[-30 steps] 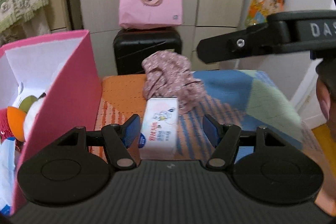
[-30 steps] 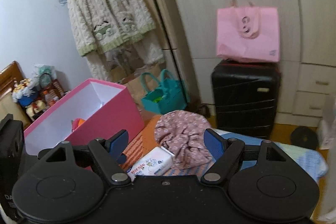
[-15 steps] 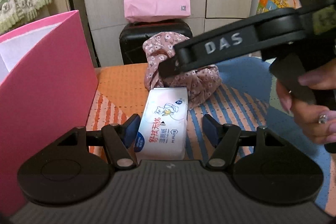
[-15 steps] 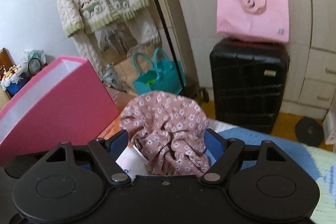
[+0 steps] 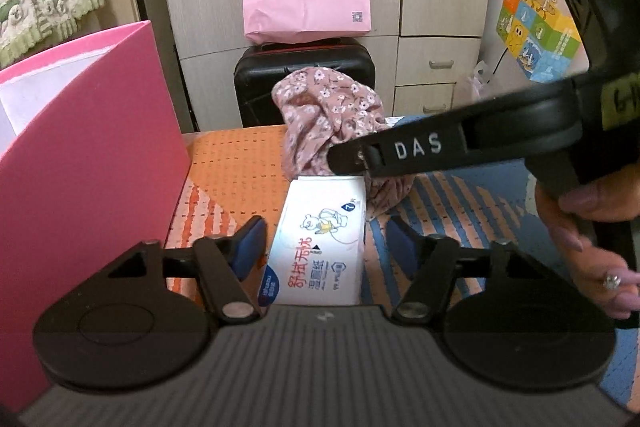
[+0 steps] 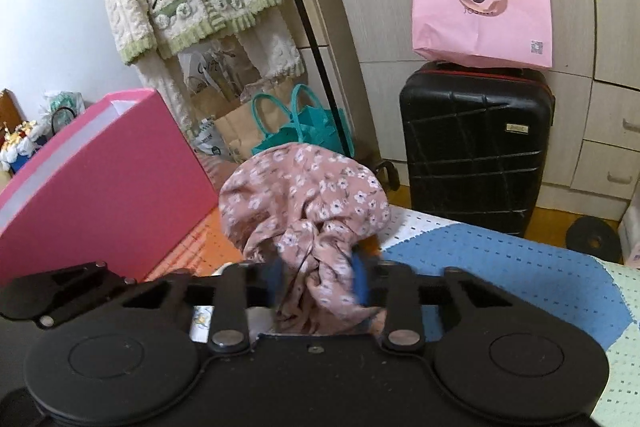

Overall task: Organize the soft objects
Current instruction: 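Close the left gripper on the small wipes packet while the right gripper grasps the pink floral cloth, then lift the wipes packet with the left gripper while the right gripper carries the cloth over the box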

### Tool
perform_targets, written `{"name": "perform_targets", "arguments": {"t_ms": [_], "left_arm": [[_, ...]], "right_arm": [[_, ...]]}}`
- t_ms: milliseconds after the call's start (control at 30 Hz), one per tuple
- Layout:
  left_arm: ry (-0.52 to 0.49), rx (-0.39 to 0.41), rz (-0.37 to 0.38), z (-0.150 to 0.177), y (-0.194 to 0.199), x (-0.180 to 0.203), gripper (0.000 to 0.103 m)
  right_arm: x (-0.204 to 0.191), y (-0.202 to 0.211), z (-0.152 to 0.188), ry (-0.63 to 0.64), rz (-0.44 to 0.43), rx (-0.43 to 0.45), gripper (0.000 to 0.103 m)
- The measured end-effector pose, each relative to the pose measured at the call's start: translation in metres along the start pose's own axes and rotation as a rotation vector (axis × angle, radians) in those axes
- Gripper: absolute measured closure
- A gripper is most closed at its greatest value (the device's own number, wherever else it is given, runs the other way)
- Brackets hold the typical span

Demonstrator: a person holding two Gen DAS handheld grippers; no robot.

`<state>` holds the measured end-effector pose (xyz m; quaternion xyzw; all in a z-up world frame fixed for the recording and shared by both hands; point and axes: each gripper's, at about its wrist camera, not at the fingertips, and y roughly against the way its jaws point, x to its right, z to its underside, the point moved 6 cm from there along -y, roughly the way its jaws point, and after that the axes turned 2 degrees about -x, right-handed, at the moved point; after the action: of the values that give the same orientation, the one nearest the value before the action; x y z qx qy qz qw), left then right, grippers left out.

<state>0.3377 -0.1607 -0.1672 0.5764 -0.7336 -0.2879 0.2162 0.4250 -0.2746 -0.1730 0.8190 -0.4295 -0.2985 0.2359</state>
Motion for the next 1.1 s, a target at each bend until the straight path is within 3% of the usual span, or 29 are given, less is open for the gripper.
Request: {"name": "perform_targets", "arguments": {"t_ms": [100,433,733,1100], "left_arm": [[-0.005,0.004,0.007,-0.001,0.004,-0.001,0.063],[0.027,0.013,0.037,0.000,0.008,-0.005,0.063],[0.052,0.033,0.070,0.002,0.023,-0.008,0.064],[0.088,0.009,0.122,0.014,0.047,-0.005,0.063]], "right_arm": [[-0.001,0.002,0.001,0.007,0.004,0.007,0.085],[0.004,0.024,0.002,-0.003,0.108,0.034,0.087],[-0.005,0.058,0.034,-0.101,0.142,0.028,0.086],[-0.017,0.109,0.075,-0.178,0.240,0.112,0.086]]}}
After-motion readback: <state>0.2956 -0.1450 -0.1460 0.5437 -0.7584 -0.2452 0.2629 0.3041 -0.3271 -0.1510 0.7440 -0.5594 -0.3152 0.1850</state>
